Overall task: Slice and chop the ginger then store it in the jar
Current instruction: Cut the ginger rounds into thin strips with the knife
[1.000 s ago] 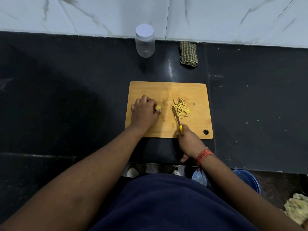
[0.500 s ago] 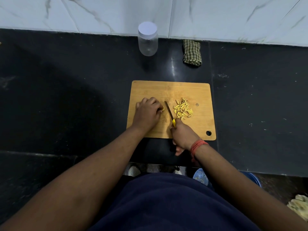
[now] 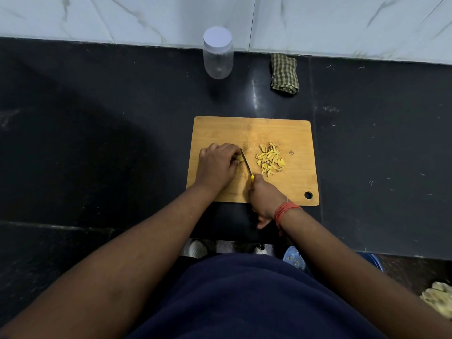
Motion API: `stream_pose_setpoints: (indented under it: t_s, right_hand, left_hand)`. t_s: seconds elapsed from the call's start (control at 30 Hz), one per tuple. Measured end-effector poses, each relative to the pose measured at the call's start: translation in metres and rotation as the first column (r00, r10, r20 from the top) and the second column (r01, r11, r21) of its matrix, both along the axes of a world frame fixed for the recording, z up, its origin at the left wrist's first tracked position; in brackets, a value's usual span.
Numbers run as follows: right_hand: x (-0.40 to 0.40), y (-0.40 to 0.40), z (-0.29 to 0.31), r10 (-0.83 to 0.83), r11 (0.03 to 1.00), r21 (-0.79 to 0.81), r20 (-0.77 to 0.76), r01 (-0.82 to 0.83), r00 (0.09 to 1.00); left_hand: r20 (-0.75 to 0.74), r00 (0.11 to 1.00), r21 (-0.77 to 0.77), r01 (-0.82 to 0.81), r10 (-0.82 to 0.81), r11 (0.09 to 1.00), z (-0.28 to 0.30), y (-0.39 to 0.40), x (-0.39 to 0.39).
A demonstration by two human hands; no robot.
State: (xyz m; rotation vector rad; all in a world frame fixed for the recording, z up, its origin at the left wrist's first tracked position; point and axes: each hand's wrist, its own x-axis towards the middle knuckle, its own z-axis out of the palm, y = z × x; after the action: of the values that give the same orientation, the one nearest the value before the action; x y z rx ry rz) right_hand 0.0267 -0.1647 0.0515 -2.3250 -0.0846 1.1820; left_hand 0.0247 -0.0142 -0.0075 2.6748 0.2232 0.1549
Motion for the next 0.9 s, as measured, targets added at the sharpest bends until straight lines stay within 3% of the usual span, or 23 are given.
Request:
stream_pose_setpoints:
  t_s: [0.43, 0.53, 0.67, 0.9]
  right_hand:
    - [-0.019, -0.037, -0.006, 0.189, 0.98, -0.091, 0.146, -0.177, 0.971]
    - [-0.017, -0.031, 0.002, 0.13, 0.991, -0.039, 0.157, -0.126, 0.979]
    - [-0.002, -0.016, 0.009, -0.002, 0.999, 0.049, 0.04, 0.0, 0.999]
    - [0.005, -0.001, 0.007, -0.015, 0.999, 0.046, -0.019, 0.016, 1.0]
  left_hand:
    - [0.015, 1.0, 0.027, -0.004, 0.003, 1.0, -0.002, -0.002, -0.001]
    - [0.005, 1.0, 0.015, -0.011, 0.011, 1.0, -0.003, -0.002, -0.001]
    - [-0.004, 1.0, 0.001, -0.016, 0.016, 1.0, -0.003, -0.001, -0.001]
    - [-0.016, 1.0, 0.003, -0.016, 0.016, 1.0, -0.002, -0.001, -0.001]
